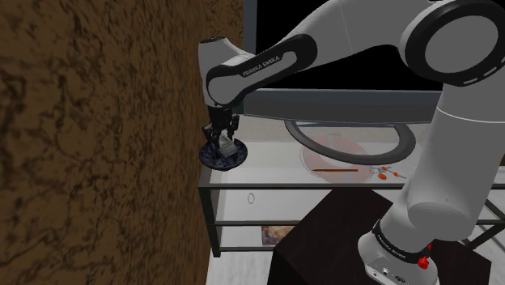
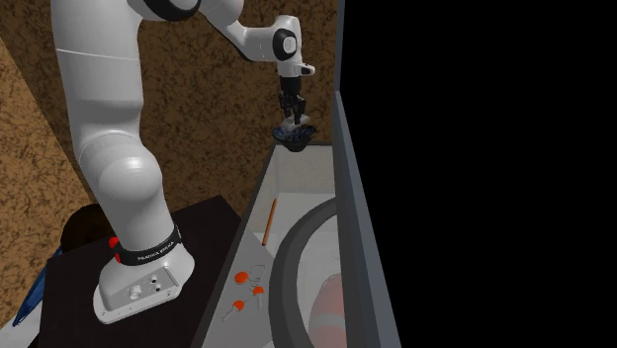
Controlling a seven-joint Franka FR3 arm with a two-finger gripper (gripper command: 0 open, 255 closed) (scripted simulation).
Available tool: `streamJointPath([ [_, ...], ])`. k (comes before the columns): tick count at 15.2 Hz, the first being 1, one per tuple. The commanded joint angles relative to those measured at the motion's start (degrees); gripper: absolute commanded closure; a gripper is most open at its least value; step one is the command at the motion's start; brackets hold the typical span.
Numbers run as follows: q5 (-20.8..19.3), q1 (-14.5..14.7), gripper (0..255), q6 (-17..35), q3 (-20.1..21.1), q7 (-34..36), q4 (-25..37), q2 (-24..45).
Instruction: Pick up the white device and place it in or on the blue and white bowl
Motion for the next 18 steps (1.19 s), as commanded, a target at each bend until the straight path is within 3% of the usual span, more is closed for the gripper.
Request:
streamJointPath([
  [1, -0.2, 0.0, 255, 1.4, -0.1, 0.1, -0.8, 0.6],
  [6, -0.8, 0.1, 255, 4.4, -0.3, 0.5, -2.4, 2.1],
  [13, -0.8, 0.1, 255, 4.4, -0.3, 0.5, -2.3, 2.1],
  [14, -0.8, 0.1, 0, 4.4, -0.3, 0.5, -2.3, 2.1],
  [18, -0.8, 0.1, 0, 4.4, -0.3, 0.5, -2.3, 2.1],
])
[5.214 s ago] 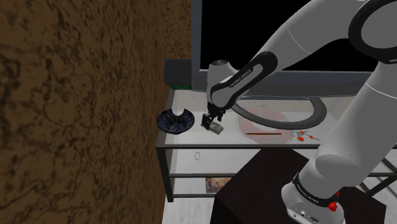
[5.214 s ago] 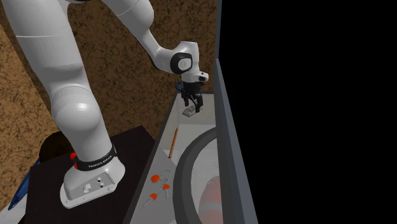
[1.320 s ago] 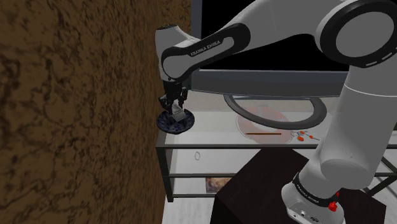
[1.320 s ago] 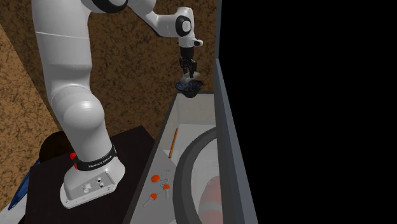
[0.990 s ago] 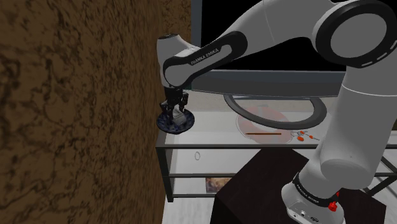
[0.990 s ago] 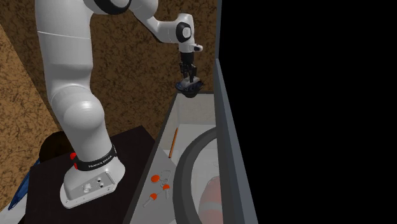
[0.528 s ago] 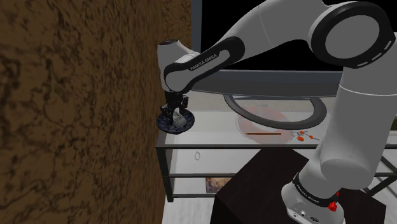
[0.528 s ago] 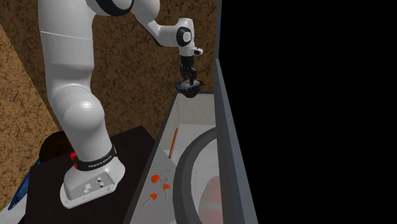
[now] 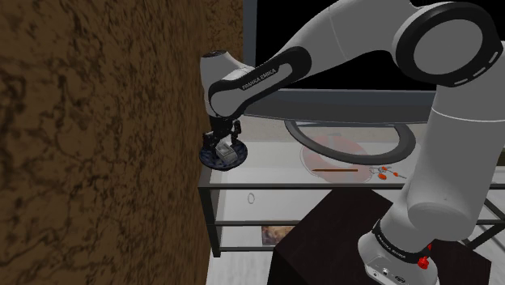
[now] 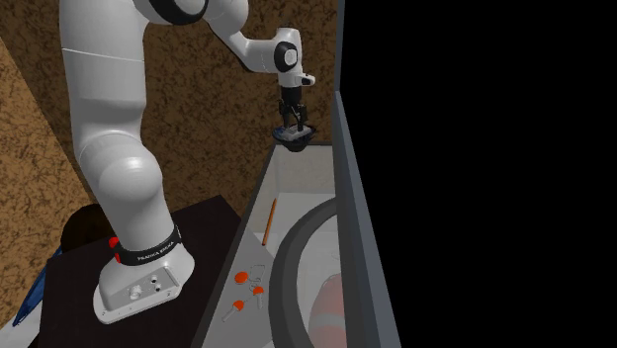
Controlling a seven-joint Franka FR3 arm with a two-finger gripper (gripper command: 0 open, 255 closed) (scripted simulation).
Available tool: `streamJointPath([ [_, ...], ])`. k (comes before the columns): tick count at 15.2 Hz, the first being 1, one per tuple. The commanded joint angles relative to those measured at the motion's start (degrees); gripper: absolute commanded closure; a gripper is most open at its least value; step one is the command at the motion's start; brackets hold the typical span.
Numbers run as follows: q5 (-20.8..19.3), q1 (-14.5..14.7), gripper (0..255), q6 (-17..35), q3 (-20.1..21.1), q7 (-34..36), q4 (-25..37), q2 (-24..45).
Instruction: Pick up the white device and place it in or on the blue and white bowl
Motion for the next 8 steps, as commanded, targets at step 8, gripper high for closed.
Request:
streamJointPath([
  [8, 1.1, -0.1, 0, -6.5, 0.3, -0.8, 3.6, -3.0],
])
